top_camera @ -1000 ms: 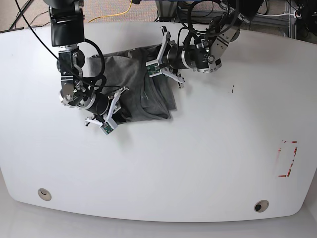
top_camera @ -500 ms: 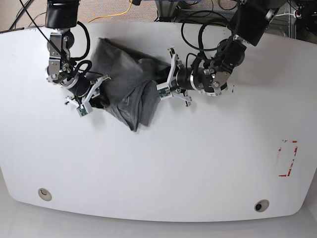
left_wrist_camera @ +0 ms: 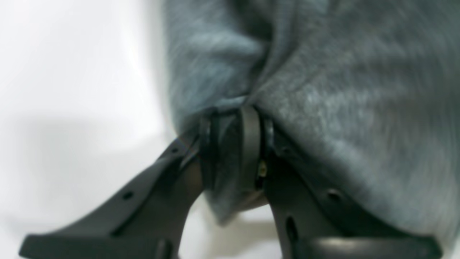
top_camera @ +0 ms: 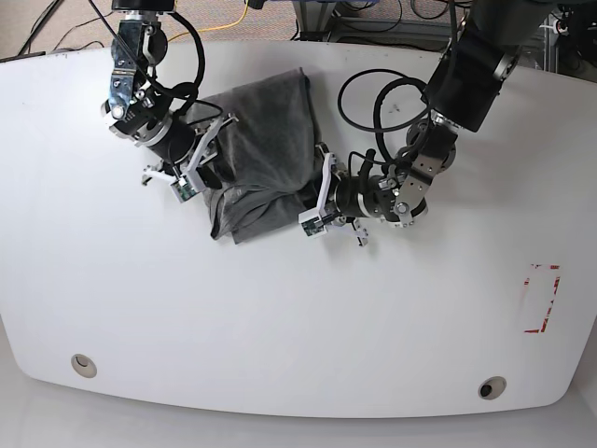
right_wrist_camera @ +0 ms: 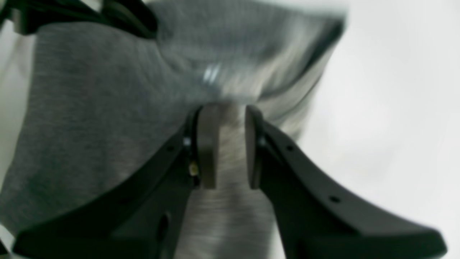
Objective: Layout the t-shirt on the table in an organized manner, then fold the t-shirt properly
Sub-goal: 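Lift and fold the bundle edge with the left gripper over the body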
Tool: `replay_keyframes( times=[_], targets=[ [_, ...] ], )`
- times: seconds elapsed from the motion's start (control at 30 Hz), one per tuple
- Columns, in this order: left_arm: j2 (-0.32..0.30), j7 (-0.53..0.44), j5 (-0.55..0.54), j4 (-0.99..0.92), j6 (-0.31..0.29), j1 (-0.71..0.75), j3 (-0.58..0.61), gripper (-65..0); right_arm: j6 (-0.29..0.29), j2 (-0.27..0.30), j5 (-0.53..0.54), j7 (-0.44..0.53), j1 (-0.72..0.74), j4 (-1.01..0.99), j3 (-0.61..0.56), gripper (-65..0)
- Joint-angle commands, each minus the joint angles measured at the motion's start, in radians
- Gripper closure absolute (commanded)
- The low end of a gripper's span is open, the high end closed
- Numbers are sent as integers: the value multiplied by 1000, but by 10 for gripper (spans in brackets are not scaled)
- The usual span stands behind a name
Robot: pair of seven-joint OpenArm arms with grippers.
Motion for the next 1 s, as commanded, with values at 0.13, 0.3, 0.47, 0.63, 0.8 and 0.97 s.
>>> replay_keyframes(
  times=[0.13, 0.3, 0.47, 0.63, 0.8, 0.97],
  targets=[
    [-1, 2, -67, 123, -2, -62, -6, -89, -8, 19, 7, -87, 18, 186, 56, -130],
    [-10, 69, -121, 242, -2, -55, -9, -89, -8, 21, 12, -139, 12, 214, 96, -130],
    [-18, 132, -124, 377, -2, 50, -58, -89, -8, 19, 9, -142, -29, 208, 117, -130],
    [-18, 135, -122, 452, -2, 186, -116, -89, -8, 11, 13, -139, -57, 182, 116, -130],
    [-15, 135, -122, 450, -2, 280, -133, -89, -8, 11, 10, -133, -71, 117, 116, -130],
    [-18, 129, -121, 424, -2, 343, -133, -89, -8, 13, 10, -87, -72, 53, 114, -130]
  ],
)
